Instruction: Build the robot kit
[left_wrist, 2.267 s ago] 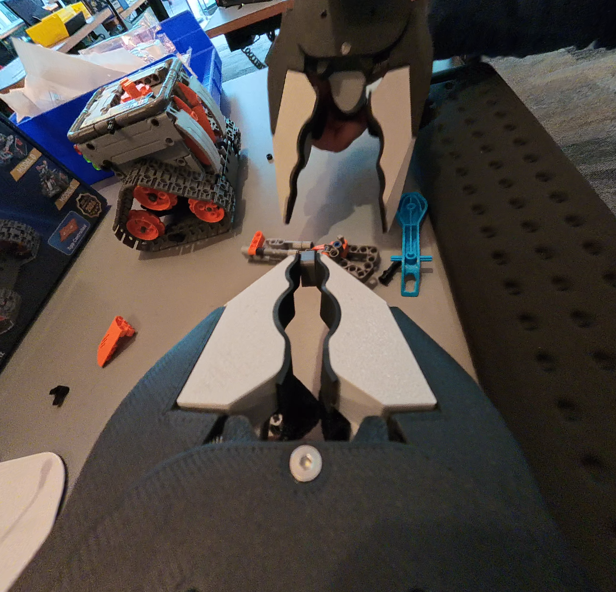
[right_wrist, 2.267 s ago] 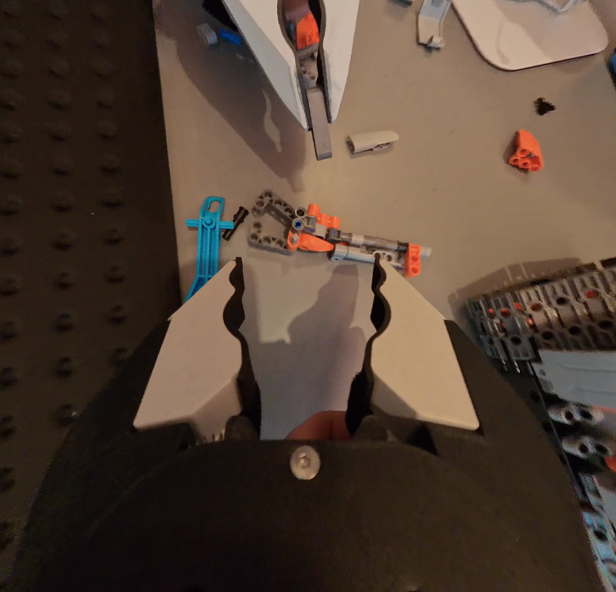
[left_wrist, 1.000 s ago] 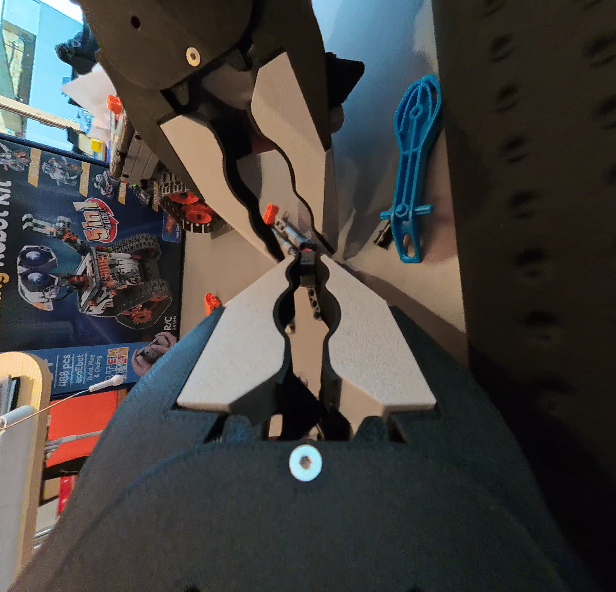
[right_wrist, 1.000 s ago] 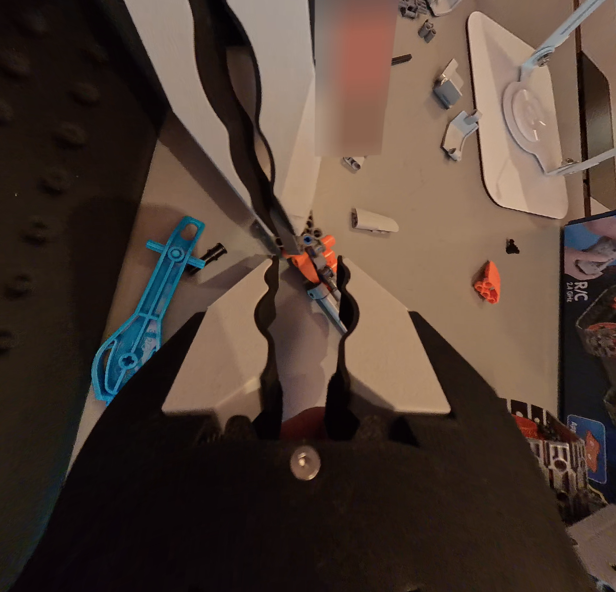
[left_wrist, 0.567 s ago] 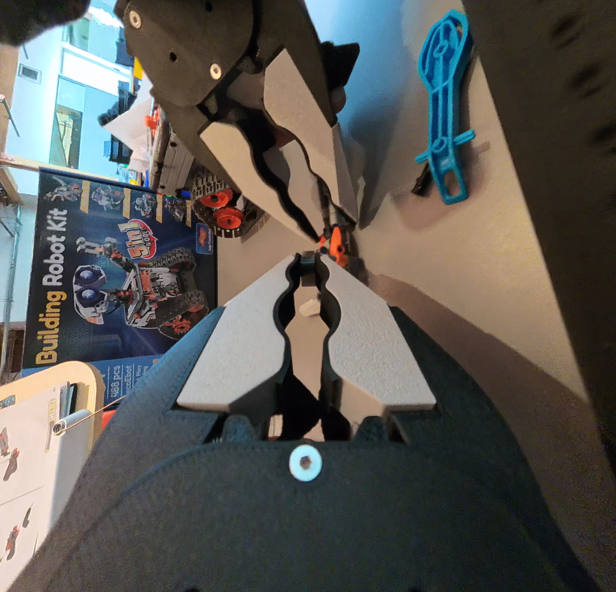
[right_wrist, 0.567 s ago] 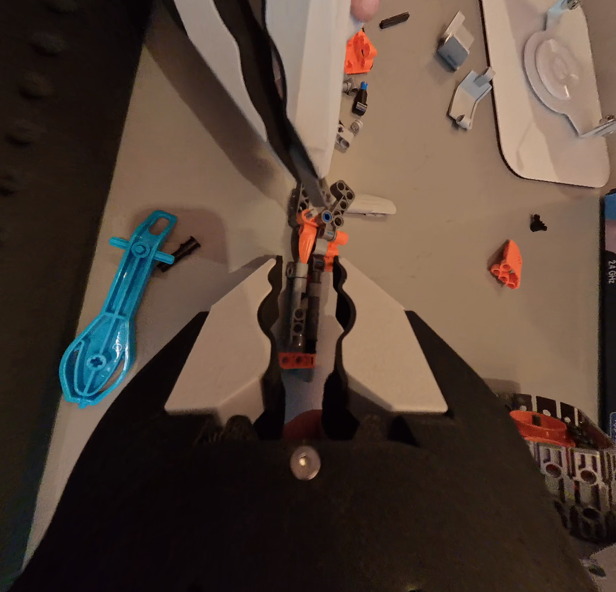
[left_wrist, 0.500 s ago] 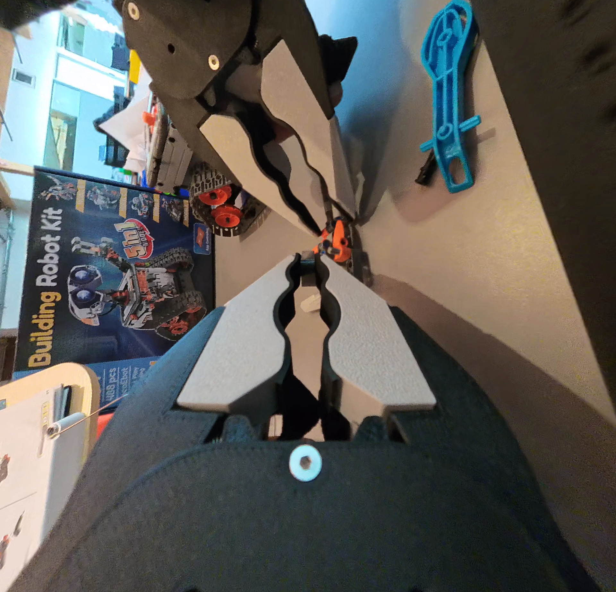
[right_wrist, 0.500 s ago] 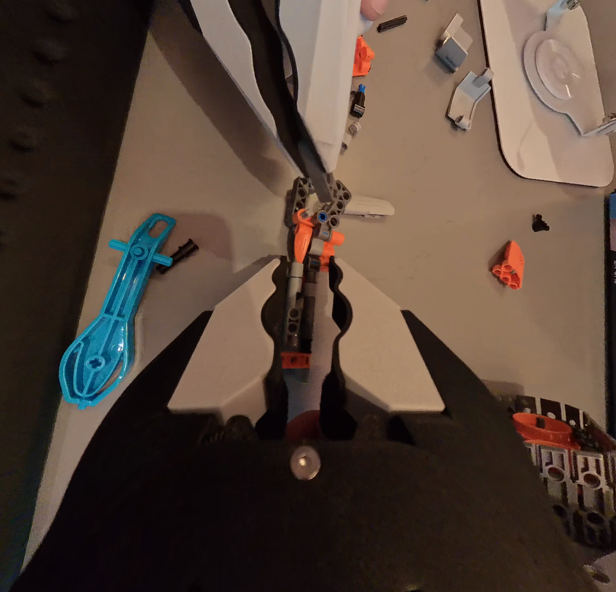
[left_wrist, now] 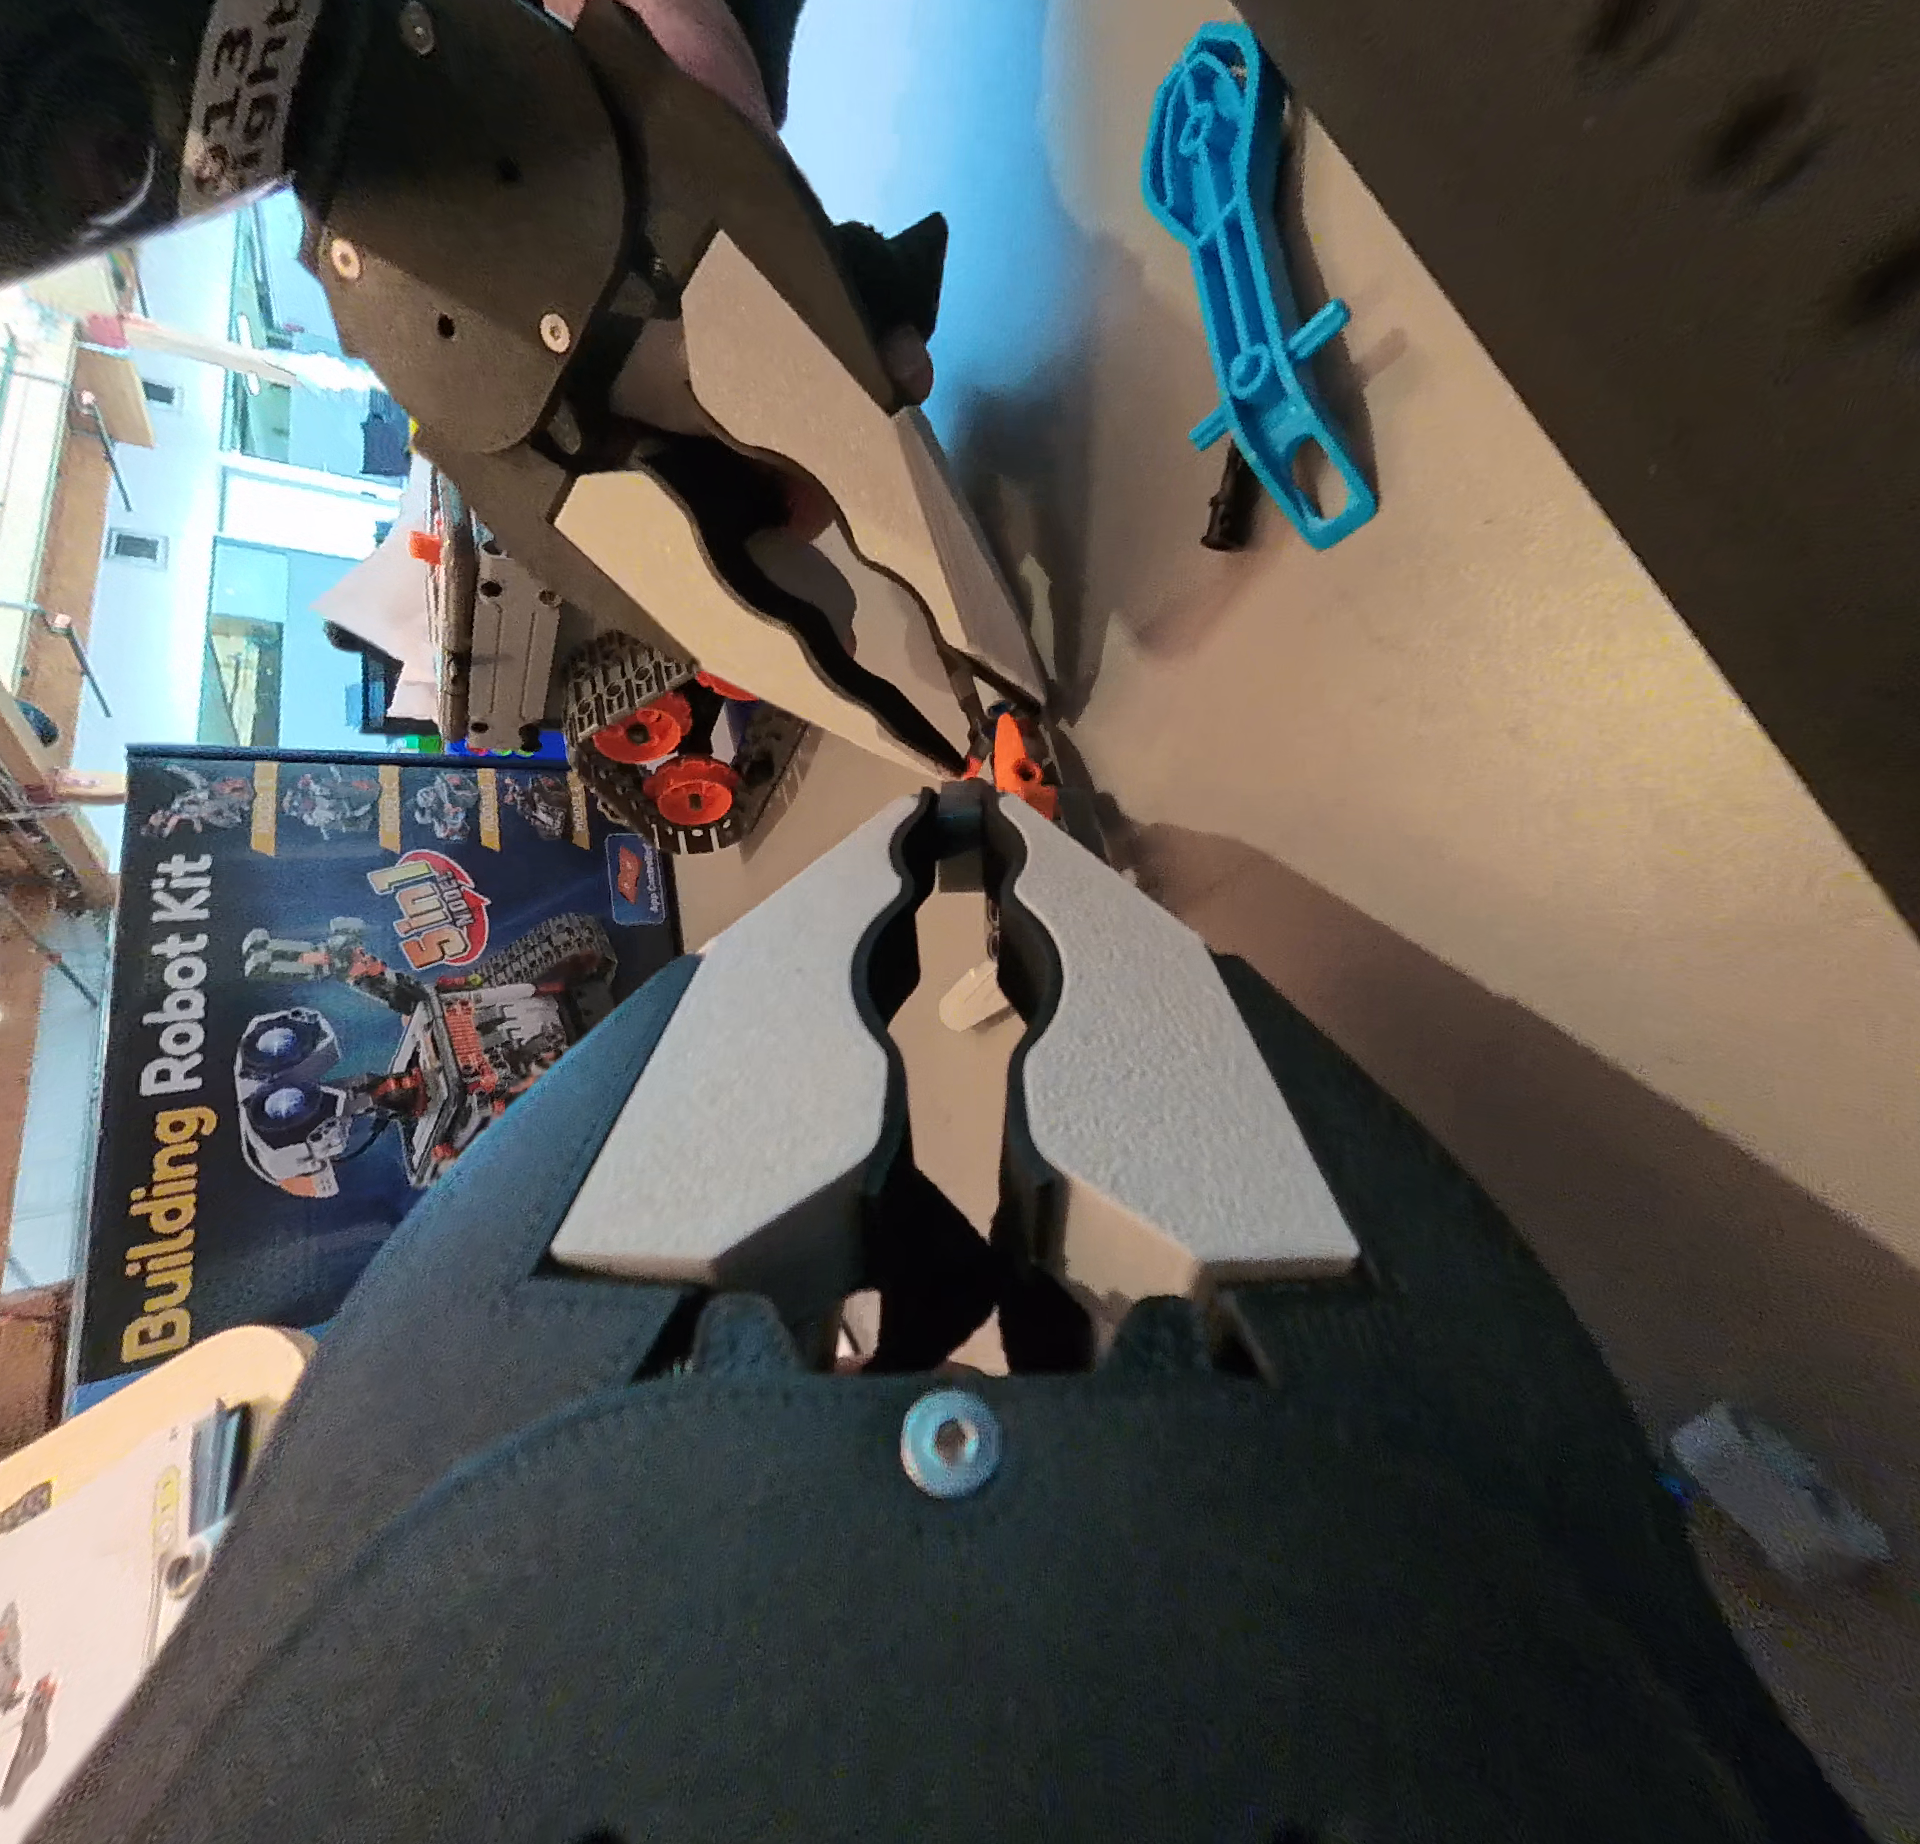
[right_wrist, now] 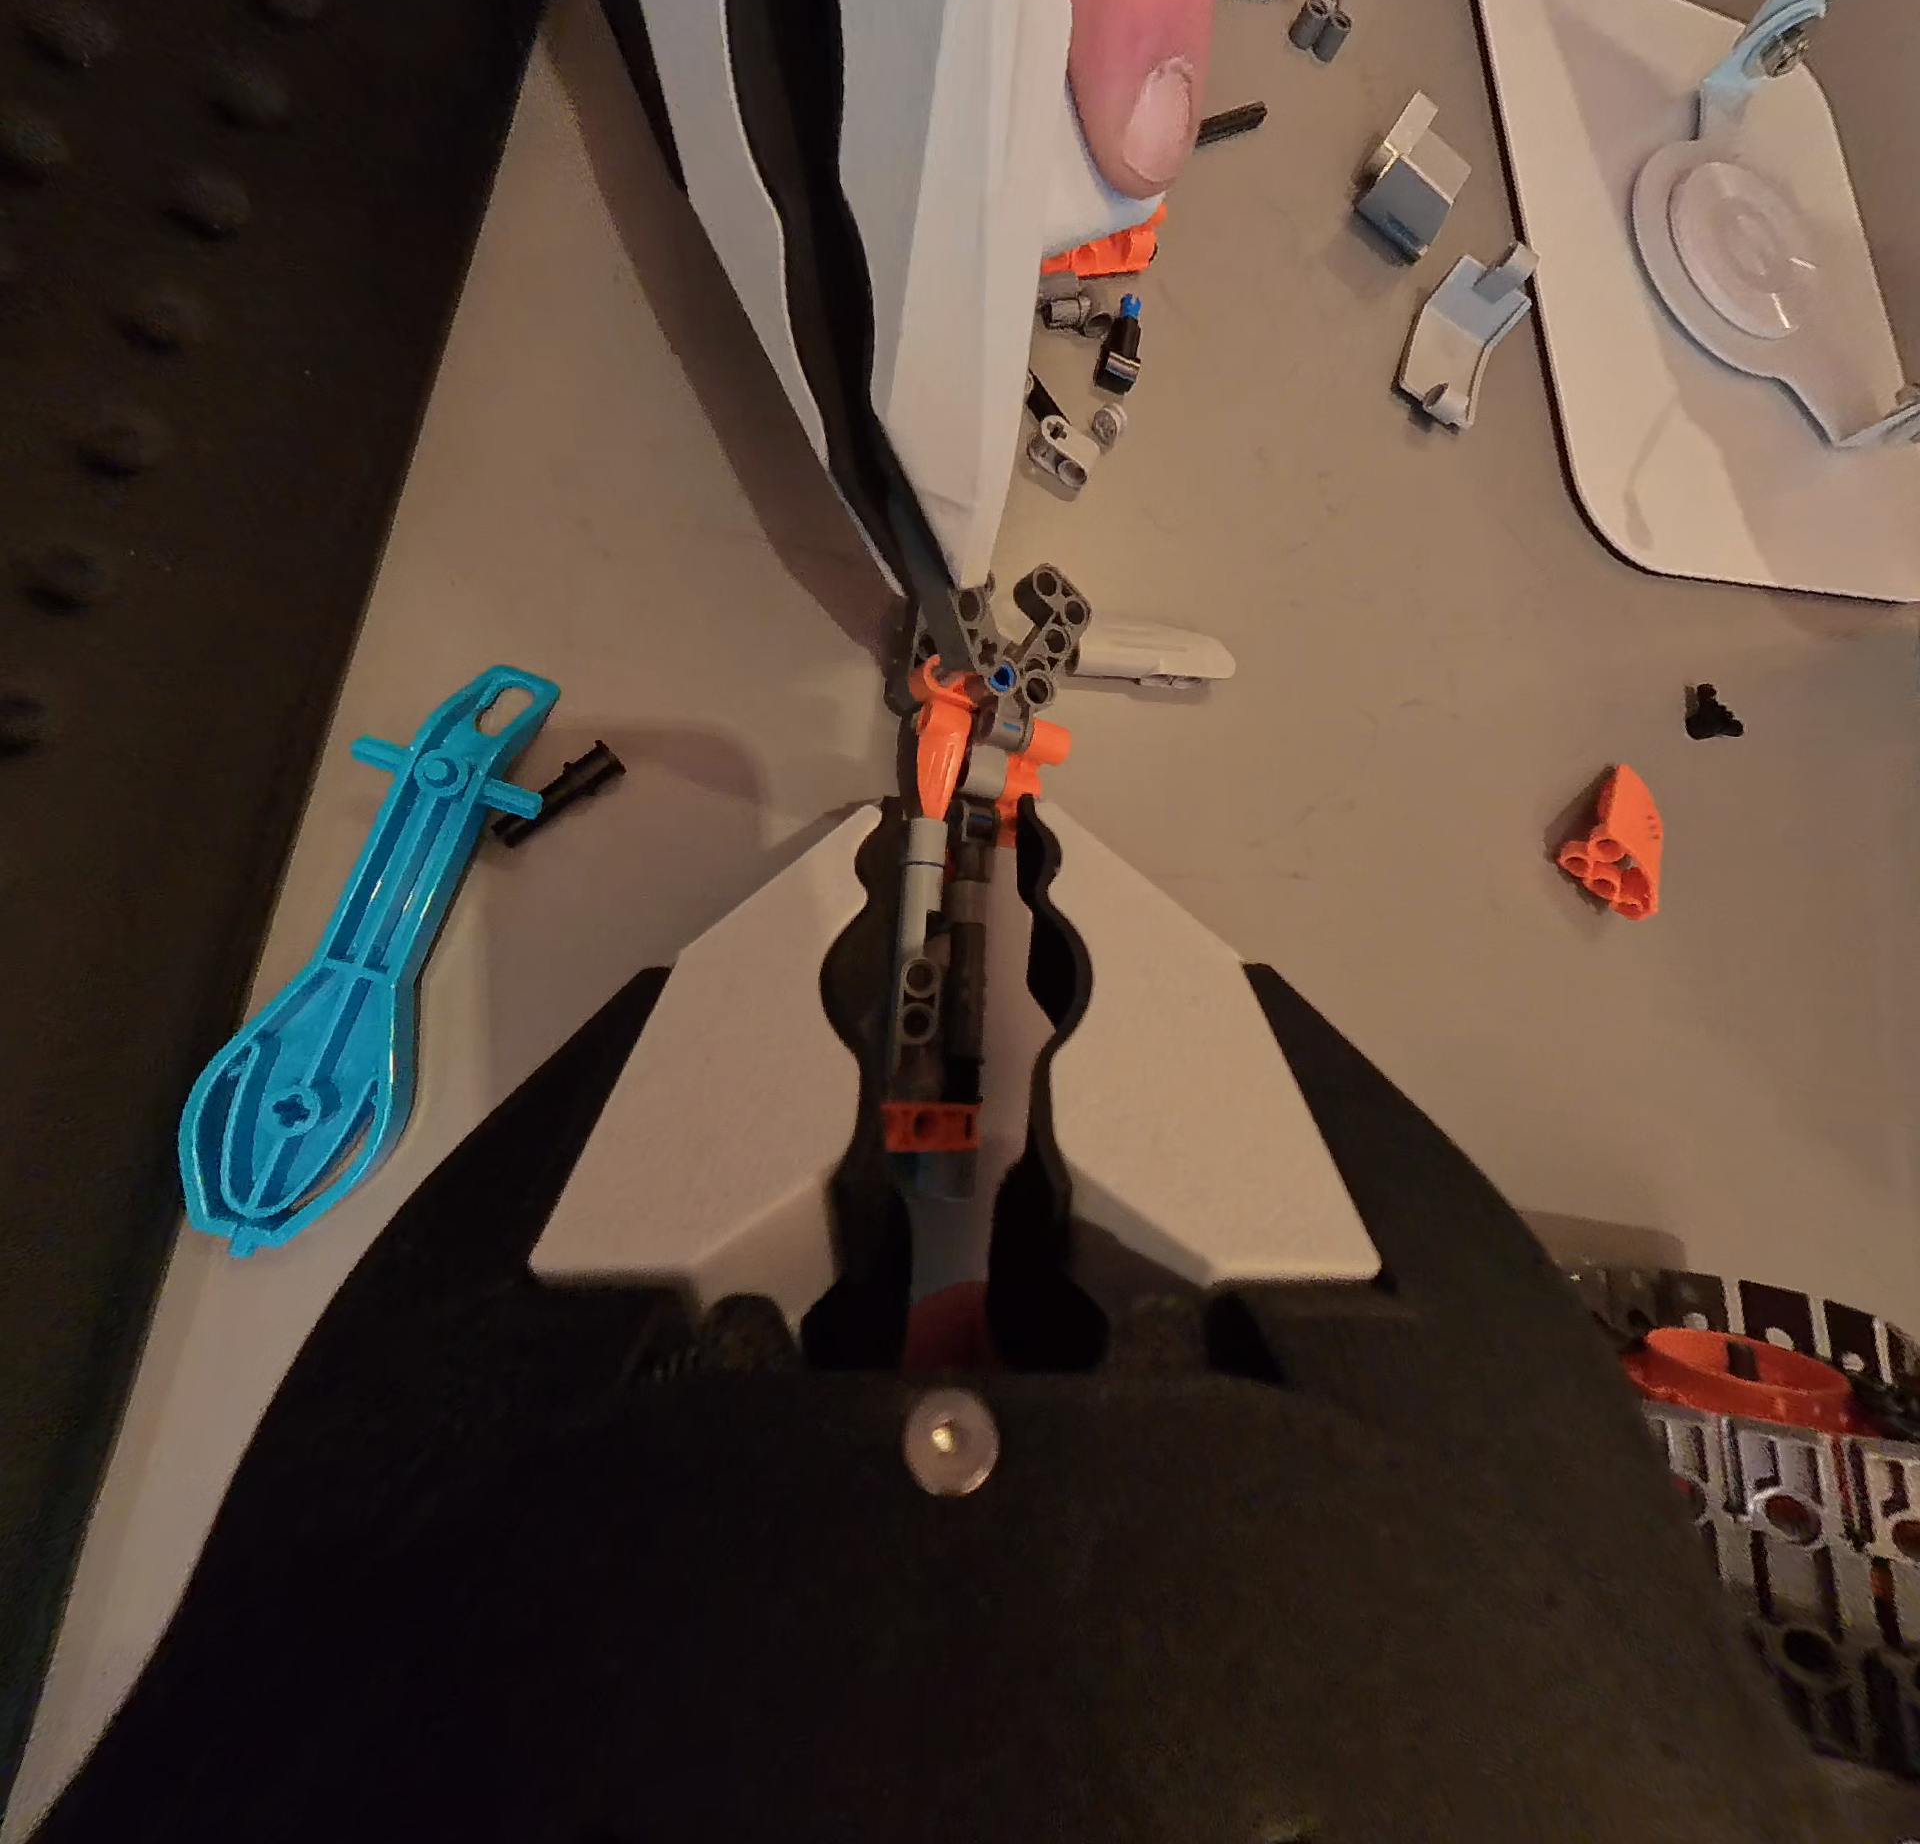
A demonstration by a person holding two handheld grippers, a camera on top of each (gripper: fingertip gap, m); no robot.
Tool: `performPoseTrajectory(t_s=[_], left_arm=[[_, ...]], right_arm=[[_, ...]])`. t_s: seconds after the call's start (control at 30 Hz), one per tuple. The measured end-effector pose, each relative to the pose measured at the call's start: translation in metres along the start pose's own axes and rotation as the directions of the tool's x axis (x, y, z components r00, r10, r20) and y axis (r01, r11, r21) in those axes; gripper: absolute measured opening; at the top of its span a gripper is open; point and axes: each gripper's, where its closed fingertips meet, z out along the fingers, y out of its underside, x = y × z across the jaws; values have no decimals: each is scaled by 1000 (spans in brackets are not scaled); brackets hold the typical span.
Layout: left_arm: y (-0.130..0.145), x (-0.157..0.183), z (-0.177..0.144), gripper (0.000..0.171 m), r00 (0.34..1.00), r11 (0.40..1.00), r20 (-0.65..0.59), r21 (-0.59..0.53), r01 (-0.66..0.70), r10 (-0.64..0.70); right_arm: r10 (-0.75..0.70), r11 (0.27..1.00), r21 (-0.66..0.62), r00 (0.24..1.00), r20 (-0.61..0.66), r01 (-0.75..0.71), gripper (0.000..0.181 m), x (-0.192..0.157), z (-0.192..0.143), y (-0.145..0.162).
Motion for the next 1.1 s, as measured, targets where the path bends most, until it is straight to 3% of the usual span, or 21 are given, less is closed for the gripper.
performPoseTrajectory(t_s=[0.5,0.73,0.87,1.1], left_arm=[[-2,9,2,6,978,973,-9,104,-206,208],[0,11,0,7,979,974,26,94,-205,203],[-1,11,0,6,981,976,32,98,-193,190],[-1,11,0,7,983,977,36,108,-183,180]], right_arm=[[3,998,62,999,51,-6,17,-4,0,-2],[-5,998,71,999,39,2,15,-2,-4,-6],[-9,988,155,999,44,2,13,-4,-12,-28],[-34,992,123,997,66,26,6,-7,2,-29]])
